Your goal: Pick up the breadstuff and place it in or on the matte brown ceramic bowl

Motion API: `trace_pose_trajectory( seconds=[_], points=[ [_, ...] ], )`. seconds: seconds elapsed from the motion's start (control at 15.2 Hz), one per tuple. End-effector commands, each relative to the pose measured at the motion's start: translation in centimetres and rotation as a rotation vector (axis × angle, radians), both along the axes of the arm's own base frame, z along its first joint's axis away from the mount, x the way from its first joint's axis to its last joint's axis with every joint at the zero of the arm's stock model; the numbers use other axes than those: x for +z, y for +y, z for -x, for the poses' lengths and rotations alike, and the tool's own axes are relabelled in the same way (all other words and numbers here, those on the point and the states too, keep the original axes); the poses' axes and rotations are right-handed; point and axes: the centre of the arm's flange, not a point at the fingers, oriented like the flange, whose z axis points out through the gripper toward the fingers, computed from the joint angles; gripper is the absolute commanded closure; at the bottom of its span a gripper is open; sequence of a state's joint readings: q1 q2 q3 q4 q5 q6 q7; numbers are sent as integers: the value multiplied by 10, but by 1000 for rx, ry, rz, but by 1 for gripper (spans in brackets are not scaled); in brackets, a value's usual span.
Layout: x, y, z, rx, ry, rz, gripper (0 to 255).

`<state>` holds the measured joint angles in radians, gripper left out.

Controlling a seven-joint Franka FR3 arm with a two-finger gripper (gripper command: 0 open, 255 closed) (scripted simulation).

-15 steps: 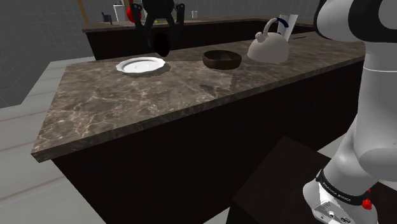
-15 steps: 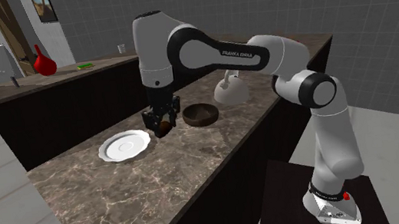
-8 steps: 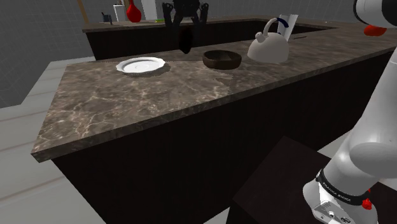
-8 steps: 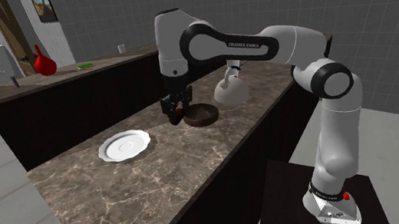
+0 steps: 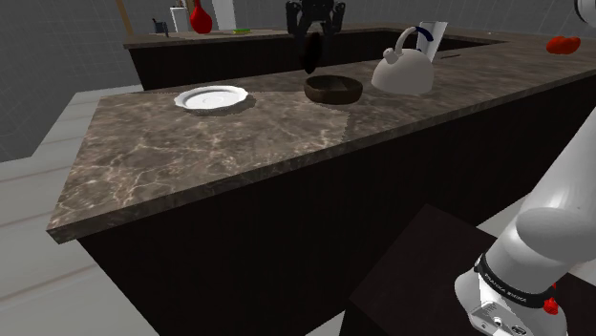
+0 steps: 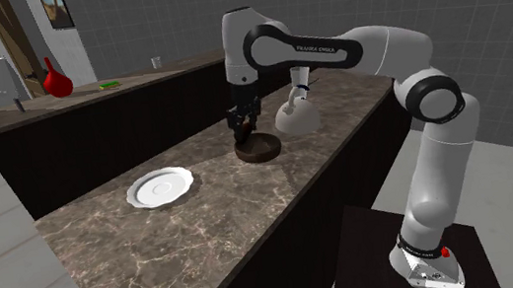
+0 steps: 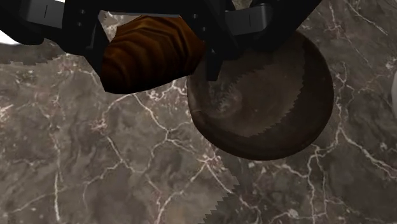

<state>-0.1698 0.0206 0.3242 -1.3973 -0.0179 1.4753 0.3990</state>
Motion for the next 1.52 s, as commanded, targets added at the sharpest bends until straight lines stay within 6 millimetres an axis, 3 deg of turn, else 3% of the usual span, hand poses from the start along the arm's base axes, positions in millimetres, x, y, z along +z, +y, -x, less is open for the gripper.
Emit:
trace_pose_trajectory(
  seconds=[0.0,0.4,1.25,1.45],
  points=[
    [0,-28,0,2,-1,0,255],
    [0,-105,2,2,-1,0,255],
    [-73,-105,2,2,-1,0,255],
    [-73,-105,2,2,-1,0,255]
  ],
)
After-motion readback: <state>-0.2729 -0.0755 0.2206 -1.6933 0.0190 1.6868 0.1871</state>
